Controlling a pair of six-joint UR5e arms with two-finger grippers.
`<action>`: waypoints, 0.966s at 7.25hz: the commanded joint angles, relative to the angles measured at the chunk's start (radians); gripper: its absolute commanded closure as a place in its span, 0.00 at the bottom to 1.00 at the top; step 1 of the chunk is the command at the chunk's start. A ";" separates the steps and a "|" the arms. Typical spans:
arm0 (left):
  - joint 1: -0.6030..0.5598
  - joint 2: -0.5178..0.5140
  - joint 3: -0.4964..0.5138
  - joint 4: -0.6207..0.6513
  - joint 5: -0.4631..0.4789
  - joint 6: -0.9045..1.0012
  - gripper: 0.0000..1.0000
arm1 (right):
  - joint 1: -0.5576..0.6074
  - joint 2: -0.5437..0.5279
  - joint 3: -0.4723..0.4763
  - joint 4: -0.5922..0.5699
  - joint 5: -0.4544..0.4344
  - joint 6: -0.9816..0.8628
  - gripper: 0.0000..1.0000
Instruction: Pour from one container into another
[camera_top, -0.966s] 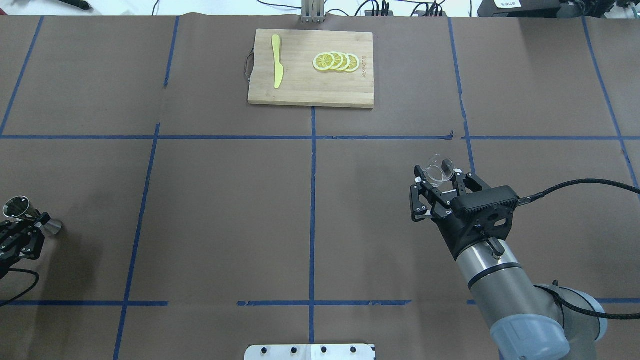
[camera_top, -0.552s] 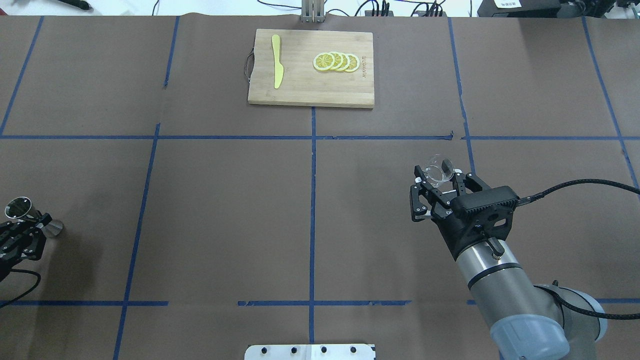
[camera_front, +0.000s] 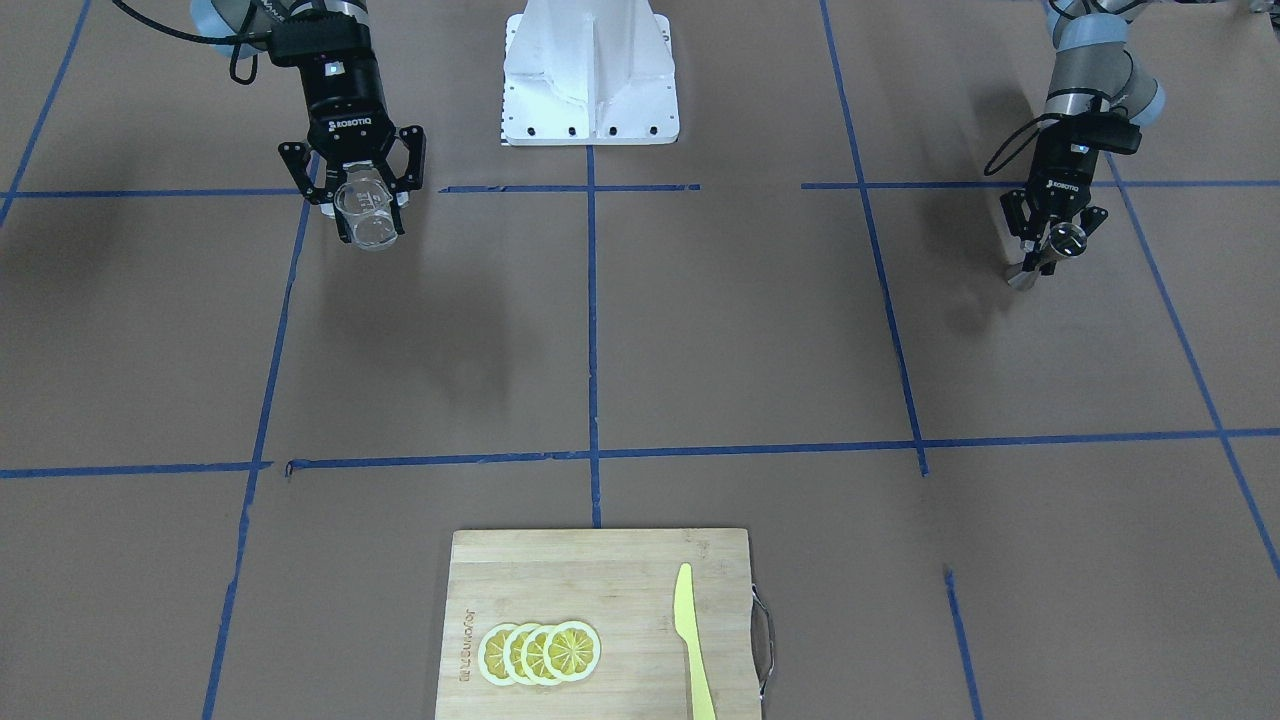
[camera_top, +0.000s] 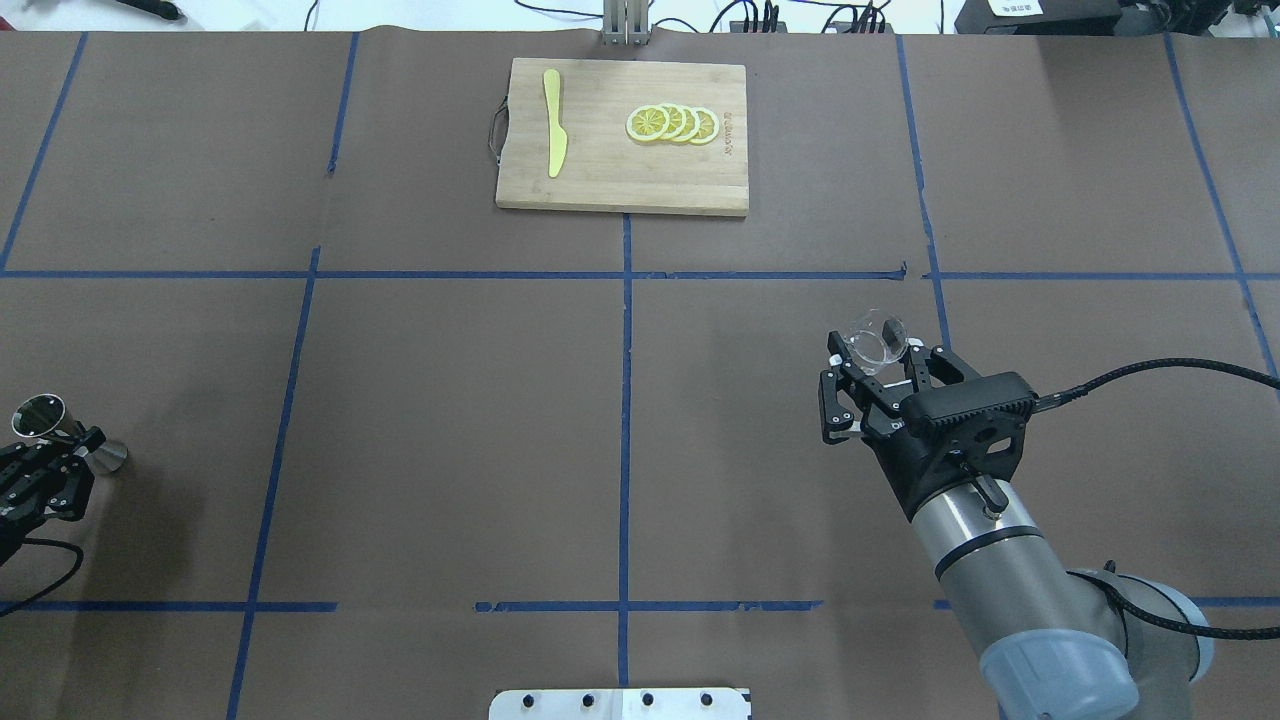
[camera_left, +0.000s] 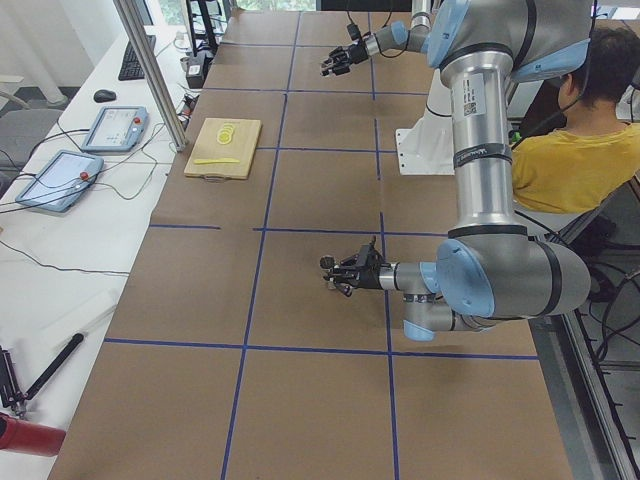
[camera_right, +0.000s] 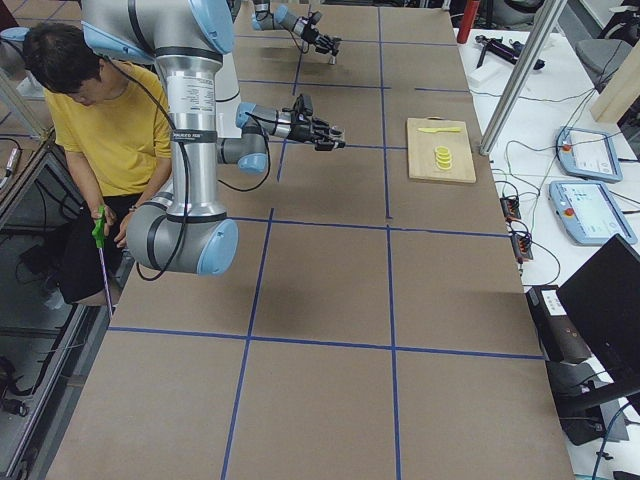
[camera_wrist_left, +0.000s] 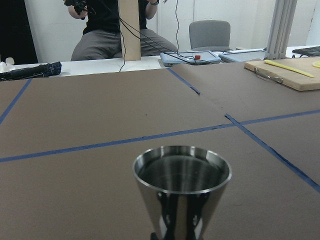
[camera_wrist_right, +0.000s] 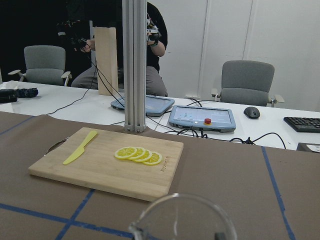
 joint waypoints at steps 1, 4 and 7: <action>0.000 0.000 0.000 0.000 0.000 0.000 0.63 | 0.000 0.000 0.000 0.000 0.000 0.000 1.00; 0.000 0.000 0.000 0.000 0.000 0.002 0.59 | 0.000 0.000 0.000 0.000 0.000 -0.002 1.00; 0.000 0.001 -0.002 -0.004 0.002 0.002 0.01 | 0.000 0.000 0.001 0.000 0.000 0.000 1.00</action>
